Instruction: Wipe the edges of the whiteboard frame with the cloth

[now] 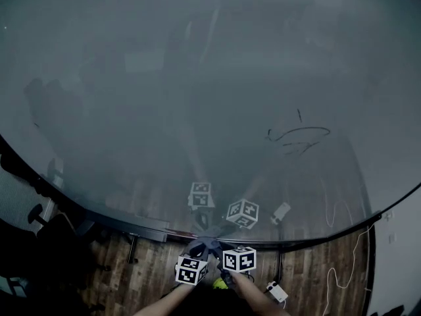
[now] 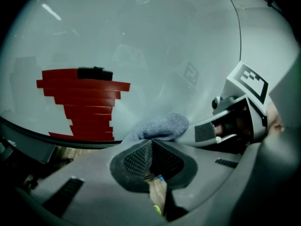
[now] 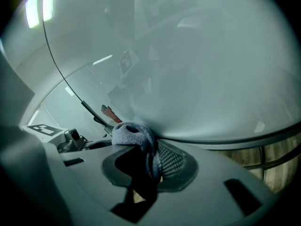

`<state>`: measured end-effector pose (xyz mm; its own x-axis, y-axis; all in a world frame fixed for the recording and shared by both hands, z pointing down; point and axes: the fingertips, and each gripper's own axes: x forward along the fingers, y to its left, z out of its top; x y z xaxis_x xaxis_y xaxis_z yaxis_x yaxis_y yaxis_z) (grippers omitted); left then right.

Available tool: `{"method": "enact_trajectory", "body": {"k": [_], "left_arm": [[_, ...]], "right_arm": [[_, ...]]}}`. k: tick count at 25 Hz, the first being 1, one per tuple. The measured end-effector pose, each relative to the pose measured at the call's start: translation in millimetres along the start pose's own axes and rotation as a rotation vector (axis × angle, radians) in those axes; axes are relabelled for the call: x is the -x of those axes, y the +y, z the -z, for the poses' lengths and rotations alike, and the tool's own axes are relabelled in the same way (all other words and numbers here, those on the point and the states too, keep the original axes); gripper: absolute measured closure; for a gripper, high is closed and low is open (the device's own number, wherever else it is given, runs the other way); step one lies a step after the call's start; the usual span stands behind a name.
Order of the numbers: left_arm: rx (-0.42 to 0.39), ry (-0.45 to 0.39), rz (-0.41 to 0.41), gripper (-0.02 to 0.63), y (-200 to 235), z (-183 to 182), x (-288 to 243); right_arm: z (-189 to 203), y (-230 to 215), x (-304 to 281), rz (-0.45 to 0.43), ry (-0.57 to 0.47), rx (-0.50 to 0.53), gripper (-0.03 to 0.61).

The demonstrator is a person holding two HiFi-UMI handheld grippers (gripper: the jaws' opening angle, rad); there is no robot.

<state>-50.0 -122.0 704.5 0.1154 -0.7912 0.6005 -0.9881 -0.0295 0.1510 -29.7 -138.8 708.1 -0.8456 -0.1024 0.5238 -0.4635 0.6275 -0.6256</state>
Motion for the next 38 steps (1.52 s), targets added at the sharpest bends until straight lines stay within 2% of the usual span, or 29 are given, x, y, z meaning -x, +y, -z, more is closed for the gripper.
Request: {"method": "enact_trajectory", "body": {"k": [7, 12, 27, 38], "left_arm": [[-0.004, 0.006, 0.057, 0.594, -1, 1, 0], [0.021, 0.013, 0.099, 0.594, -6, -2, 1], [-0.034, 0.030, 0.251, 0.594, -16, 3, -5], [-0.045, 0.031, 0.243, 0.594, -33, 0, -16]], "right_arm": [[3, -2, 1, 0.033, -0.041, -0.086, 0.495], [3, -4, 4, 0.081, -0.057, -0.107, 0.495], [8, -12, 12, 0.180, -0.121, -0.167, 0.495], [6, -27, 24, 0.139, -0.114, -0.168, 0.495]]}}
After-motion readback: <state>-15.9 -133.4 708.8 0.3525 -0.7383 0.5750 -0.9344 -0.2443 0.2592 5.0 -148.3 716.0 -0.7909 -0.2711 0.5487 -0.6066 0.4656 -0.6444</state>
